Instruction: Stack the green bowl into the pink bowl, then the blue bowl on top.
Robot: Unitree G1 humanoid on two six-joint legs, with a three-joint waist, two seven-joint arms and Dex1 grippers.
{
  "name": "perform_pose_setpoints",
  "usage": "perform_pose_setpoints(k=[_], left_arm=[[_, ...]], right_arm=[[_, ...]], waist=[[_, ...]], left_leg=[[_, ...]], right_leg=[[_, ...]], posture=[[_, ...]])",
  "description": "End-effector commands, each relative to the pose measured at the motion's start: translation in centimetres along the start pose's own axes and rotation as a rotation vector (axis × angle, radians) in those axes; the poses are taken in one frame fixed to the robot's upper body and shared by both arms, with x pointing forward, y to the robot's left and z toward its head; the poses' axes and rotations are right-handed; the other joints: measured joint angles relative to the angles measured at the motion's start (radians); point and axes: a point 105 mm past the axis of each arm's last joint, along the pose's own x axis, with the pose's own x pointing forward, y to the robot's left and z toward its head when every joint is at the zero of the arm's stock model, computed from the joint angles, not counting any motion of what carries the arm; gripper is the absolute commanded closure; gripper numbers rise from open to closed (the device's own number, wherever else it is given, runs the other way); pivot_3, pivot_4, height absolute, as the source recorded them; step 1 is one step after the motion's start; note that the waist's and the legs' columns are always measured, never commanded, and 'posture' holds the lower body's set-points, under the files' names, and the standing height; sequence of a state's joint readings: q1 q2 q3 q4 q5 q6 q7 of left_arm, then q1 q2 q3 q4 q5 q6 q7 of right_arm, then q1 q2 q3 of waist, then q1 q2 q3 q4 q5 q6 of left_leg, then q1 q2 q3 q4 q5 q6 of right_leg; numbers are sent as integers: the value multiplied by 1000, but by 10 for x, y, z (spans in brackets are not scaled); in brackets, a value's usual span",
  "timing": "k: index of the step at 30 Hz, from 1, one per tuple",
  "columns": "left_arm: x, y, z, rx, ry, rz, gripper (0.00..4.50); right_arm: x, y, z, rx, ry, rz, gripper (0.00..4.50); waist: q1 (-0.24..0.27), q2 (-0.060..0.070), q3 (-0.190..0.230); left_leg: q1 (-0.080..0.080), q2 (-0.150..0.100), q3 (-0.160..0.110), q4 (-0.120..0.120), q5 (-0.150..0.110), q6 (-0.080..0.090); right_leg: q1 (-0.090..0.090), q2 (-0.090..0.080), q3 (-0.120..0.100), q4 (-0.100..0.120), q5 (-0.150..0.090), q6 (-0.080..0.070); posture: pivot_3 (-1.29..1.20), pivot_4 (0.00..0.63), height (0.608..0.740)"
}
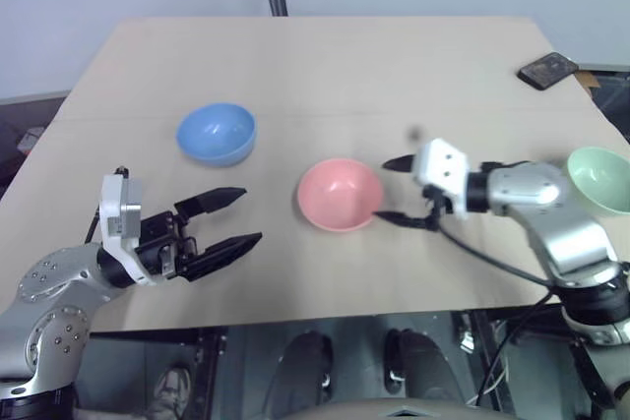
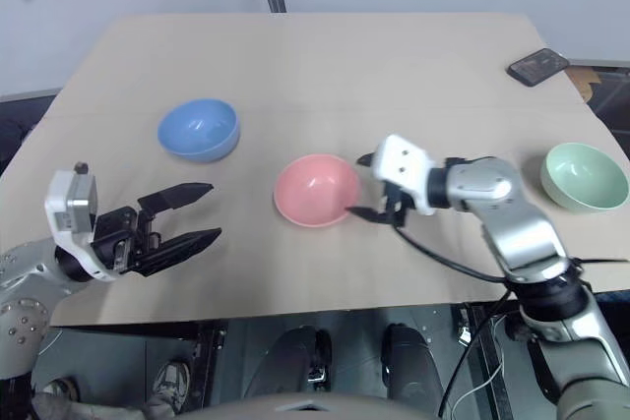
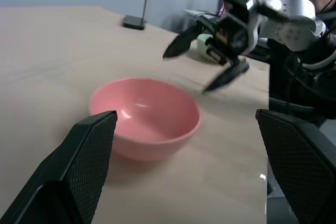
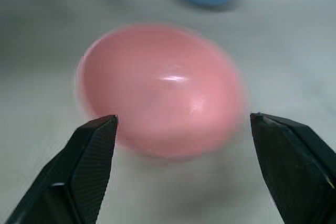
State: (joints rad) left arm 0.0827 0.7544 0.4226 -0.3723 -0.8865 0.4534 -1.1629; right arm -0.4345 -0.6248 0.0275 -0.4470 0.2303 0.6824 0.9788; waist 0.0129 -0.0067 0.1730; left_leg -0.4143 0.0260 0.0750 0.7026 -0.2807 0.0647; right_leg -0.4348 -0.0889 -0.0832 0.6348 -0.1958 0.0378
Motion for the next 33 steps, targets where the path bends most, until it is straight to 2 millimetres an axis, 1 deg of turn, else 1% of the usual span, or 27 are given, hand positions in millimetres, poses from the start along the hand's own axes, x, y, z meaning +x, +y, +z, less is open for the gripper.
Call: perform_pose_setpoints(k=[1, 2, 5, 7, 9, 11, 13, 15, 16, 18, 21, 22, 23, 25, 26, 28, 30, 32, 33], left_arm=[[7, 0, 5, 22, -12, -55, 0], [9, 1, 5, 23, -13, -66, 0], [14, 4, 5, 21, -19, -90, 0], [17, 5, 4, 20, -19, -102, 0], [19, 6, 4, 16, -20, -114, 0], [21, 7, 4, 13, -25, -123, 0], [23, 6, 7, 12, -33, -143, 0], [23, 4, 8, 13, -32, -180, 0], [23, 1, 8, 15, -30, -206, 0], [21, -3, 11, 26, -34, -253, 0], [20, -7, 16, 26, -51, -294, 0], [20, -7, 17, 32, -62, -292, 0], [20, -7, 19, 30, -76, -289, 0], [20, -6, 21, 25, -92, -278, 0], [20, -6, 20, 23, -93, -273, 0], [19, -5, 21, 13, -109, -251, 0], [16, -3, 19, 5, -116, -224, 0], [14, -2, 18, 1, -124, -199, 0], [13, 0, 17, -3, -129, -181, 0]], right_arm=[[-50, -42, -14, 65, 36, -309, 182], [-67, -56, -29, 62, 91, -430, 182], [-107, -83, -64, 78, 217, -719, 182], [-126, -90, -82, 88, 272, -849, 182], [-139, -92, -101, 110, 339, -937, 182], [-142, -90, -113, 133, 380, -959, 182], [-141, -88, -126, 174, 403, -954, 182], [-138, -89, -133, 215, 403, -952, 182], [-137, -91, -134, 237, 394, -955, 405], [-135, -94, -135, 260, 383, -948, 998], [-135, -99, -134, 258, 380, -947, 2455], [-135, -101, -134, 258, 380, -948, 3107], [-135, -103, -133, 252, 380, -950, 3440], [-135, -105, -133, 242, 381, -952, 4355], [-135, -106, -131, 230, 381, -952, 4438], [-126, -107, -117, 171, 338, -908, 4438], [-96, -99, -78, 142, 159, -764, 4438], [-61, -73, -31, 94, -25, -536, 4438], [-45, -56, -10, 75, -100, -415, 4438]], waist=[[4, 0, 0], [4, 0, 0], [1, 0, 0], [-2, 0, 0], [-7, 0, 0], [-10, 0, 0], [-13, 0, 0], [-15, 0, 0], [-16, 0, 0], [-21, 0, 0], [-23, 0, 0], [-23, 0, 0], [-23, 0, 0], [-22, 0, 0], [-22, 0, 0], [-23, 1, 0], [-25, 1, 0], [-32, 1, 0], [-33, 1, 1]], left_leg=[[0, 0, 0, 0, 0, 0], [0, 0, 0, 0, 0, 0], [0, -1, 0, 0, 0, 0], [0, -2, 1, 0, 0, 0], [1, -2, 3, 0, 0, 0], [1, -2, 3, 0, 0, 0], [1, -1, 4, 0, 0, 0], [1, -1, 4, 0, 0, 0], [1, 0, 4, 0, 0, 0], [1, 0, 4, 0, 0, 0], [1, 0, 4, 0, 0, 0], [1, 0, 4, 0, 0, 0], [1, 0, 4, 0, 0, 0], [1, 0, 4, 0, 0, 0], [1, 0, 4, 0, 0, 1], [1, 0, 3, 0, 0, 1], [1, 0, 4, 0, 0, 1], [1, 1, 6, 0, 0, 1], [1, 2, 6, 0, 0, 0]], right_leg=[[0, 0, 0, 0, 0, 0], [1, 0, -1, 0, 0, 0], [1, 0, 0, 0, 0, 0], [0, 1, 1, 1, 0, 0], [-1, 2, 3, 2, 1, 2], [-2, 2, 3, 2, 2, 3], [-2, 2, 4, 2, 1, 4], [-1, 2, 5, 2, 0, 6], [-1, 2, 5, 2, 0, 7], [-2, 2, 5, 2, 0, 7], [-2, 2, 5, 2, 0, 6], [-2, 2, 5, 2, 0, 6], [-2, 2, 5, 2, 0, 6], [-2, 2, 5, 2, 0, 6], [-2, 2, 5, 2, 1, 5], [-2, 2, 5, 2, 2, 4], [-2, 2, 5, 2, 2, 4], [-3, 3, 8, 3, 2, 4], [-3, 4, 9, 3, 2, 4]], posture=[[0, 150, 740], [0, 150, 740], [0, 150, 740], [0, 150, 740], [0, 150, 740], [0, 150, 740], [0, 150, 740], [0, 150, 740], [0, 150, 740], [0, 150, 740], [0, 150, 740], [0, 150, 740], [0, 150, 740], [0, 150, 740], [0, 150, 740], [0, 150, 740], [0, 150, 740], [0, 150, 740], [0, 150, 740]])
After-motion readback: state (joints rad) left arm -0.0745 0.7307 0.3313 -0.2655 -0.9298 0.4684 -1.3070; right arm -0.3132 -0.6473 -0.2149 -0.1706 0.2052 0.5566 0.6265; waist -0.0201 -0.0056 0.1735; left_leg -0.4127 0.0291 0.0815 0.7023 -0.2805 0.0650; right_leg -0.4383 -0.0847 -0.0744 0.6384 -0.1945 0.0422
